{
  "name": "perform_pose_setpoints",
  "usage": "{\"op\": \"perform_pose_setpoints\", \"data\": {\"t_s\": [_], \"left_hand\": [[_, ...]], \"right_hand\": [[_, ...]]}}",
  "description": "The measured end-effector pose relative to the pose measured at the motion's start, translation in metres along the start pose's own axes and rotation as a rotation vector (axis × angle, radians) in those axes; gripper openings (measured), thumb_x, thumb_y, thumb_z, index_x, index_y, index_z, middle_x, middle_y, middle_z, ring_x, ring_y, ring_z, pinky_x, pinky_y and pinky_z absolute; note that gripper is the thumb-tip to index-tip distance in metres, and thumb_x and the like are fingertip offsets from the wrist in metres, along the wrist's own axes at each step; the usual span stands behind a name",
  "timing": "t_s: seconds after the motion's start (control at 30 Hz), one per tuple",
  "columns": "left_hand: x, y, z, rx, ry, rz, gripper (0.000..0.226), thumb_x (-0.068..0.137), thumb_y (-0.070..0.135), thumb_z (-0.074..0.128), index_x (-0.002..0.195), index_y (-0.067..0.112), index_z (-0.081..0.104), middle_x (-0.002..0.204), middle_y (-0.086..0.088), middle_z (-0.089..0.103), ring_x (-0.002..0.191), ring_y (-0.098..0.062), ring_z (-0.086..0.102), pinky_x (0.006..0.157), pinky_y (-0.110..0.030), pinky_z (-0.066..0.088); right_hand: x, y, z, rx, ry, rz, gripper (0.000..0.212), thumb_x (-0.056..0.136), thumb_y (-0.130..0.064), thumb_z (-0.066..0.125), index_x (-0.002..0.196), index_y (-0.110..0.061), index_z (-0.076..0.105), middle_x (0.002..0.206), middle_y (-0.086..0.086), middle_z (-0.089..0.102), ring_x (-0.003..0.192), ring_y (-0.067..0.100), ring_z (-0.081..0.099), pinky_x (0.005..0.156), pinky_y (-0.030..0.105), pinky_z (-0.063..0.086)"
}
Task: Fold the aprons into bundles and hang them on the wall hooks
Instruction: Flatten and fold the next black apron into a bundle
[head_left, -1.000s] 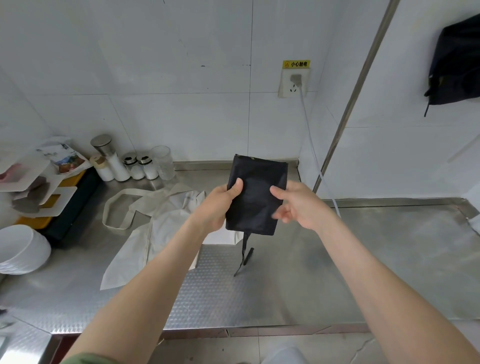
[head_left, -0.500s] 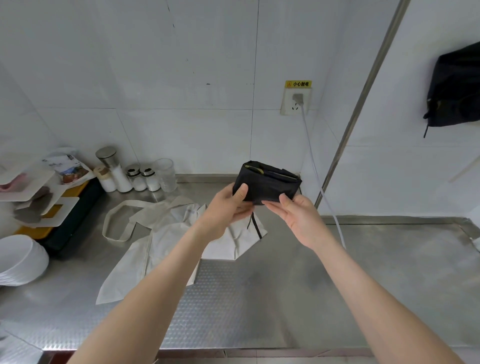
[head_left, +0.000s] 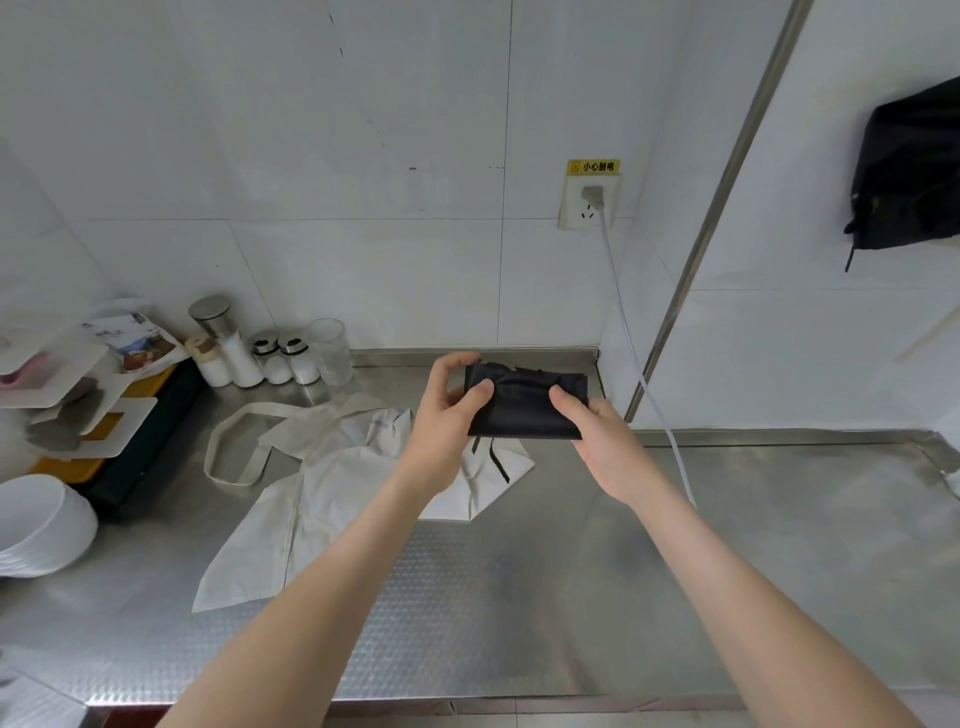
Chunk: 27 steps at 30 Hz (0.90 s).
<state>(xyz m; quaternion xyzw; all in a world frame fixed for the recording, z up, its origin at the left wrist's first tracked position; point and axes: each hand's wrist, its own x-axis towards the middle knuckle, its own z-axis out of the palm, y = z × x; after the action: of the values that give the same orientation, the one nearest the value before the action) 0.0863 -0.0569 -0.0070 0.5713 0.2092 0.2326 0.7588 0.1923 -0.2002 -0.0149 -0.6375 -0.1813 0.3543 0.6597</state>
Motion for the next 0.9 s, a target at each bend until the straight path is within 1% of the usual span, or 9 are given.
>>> {"op": "perform_pose_setpoints", "data": {"t_s": [0.1,0.2,0.27,0.33,0.43,0.57,0.63,0.73,0.9], "left_hand": [[-0.003,0.0,-0.005,0.023,-0.08,-0.009,0.033,0.097,0.006,0.05,0.121,0.029,0.057,0.105,0.0,0.069,0.095,-0.014,0.064,0.087,-0.035,0.049],[-0.005,0.004,-0.007,0.054,-0.125,0.008,0.036,0.098,0.002,0.043,0.111,0.031,0.06,0.106,0.002,0.068,0.094,-0.014,0.061,0.082,-0.031,0.047],[-0.007,0.004,-0.007,0.08,-0.155,0.024,0.039,0.096,-0.001,0.039,0.102,0.03,0.061,0.105,0.004,0.066,0.094,-0.015,0.058,0.078,-0.031,0.044],[-0.009,0.005,-0.005,0.089,-0.157,0.013,0.032,0.095,0.0,0.04,0.096,0.027,0.059,0.1,0.005,0.064,0.09,-0.015,0.056,0.07,-0.027,0.044],[-0.01,0.003,-0.001,0.2,-0.103,0.039,0.007,0.096,0.017,0.057,0.092,0.023,0.054,0.092,0.001,0.061,0.081,-0.013,0.056,0.064,-0.023,0.044],[-0.008,0.0,0.001,0.235,-0.075,0.079,0.021,0.095,0.024,0.06,0.078,0.019,0.048,0.081,-0.004,0.054,0.074,-0.015,0.049,0.061,-0.025,0.039],[-0.007,0.001,-0.001,0.211,-0.09,0.065,0.028,0.092,0.028,0.061,0.071,0.021,0.046,0.078,-0.007,0.049,0.073,-0.018,0.046,0.061,-0.028,0.035],[-0.009,-0.002,-0.004,0.195,-0.108,0.062,0.029,0.094,0.024,0.06,0.07,0.02,0.045,0.076,-0.007,0.047,0.071,-0.018,0.045,0.061,-0.029,0.034],[-0.013,-0.002,-0.002,0.218,-0.122,0.127,0.021,0.095,0.017,0.059,0.081,0.009,0.046,0.081,-0.001,0.059,0.073,-0.013,0.052,0.063,-0.024,0.042]], "right_hand": [[-0.003,0.0,0.002,-0.005,-0.003,-0.007,0.017,0.092,-0.034,0.059,0.098,-0.021,0.066,0.094,-0.014,0.072,0.102,0.009,0.061,0.09,0.021,0.04],[-0.004,0.001,0.004,0.173,-0.023,-0.098,0.019,0.091,-0.019,0.058,0.109,-0.019,0.061,0.108,-0.007,0.071,0.109,0.011,0.061,0.099,0.027,0.044],[-0.005,0.0,0.005,0.23,-0.033,-0.118,0.021,0.091,-0.018,0.056,0.112,-0.017,0.06,0.109,-0.005,0.07,0.108,0.011,0.062,0.099,0.03,0.047],[-0.006,0.001,0.006,0.17,-0.043,-0.105,0.023,0.093,-0.023,0.054,0.113,-0.017,0.061,0.11,-0.004,0.071,0.111,0.014,0.061,0.099,0.03,0.046],[-0.01,0.001,0.009,-0.008,-0.076,-0.104,0.022,0.096,-0.03,0.051,0.112,-0.022,0.064,0.111,-0.006,0.071,0.112,0.01,0.061,0.1,0.026,0.043],[-0.008,-0.001,0.013,0.01,-0.015,-0.12,0.02,0.096,-0.025,0.055,0.112,-0.019,0.064,0.11,-0.004,0.071,0.11,0.012,0.062,0.101,0.03,0.042],[-0.006,-0.001,0.013,0.089,0.011,-0.15,0.032,0.092,-0.017,0.061,0.123,-0.02,0.056,0.12,-0.004,0.064,0.113,0.013,0.059,0.098,0.03,0.044],[-0.007,-0.003,0.011,0.132,-0.05,-0.133,0.047,0.092,-0.006,0.057,0.13,-0.032,0.048,0.125,-0.01,0.054,0.109,0.005,0.057,0.089,0.024,0.046],[-0.01,-0.005,0.011,0.215,-0.112,-0.071,0.052,0.091,-0.002,0.058,0.134,-0.028,0.046,0.123,0.002,0.06,0.114,0.019,0.058,0.102,0.041,0.045]]}}
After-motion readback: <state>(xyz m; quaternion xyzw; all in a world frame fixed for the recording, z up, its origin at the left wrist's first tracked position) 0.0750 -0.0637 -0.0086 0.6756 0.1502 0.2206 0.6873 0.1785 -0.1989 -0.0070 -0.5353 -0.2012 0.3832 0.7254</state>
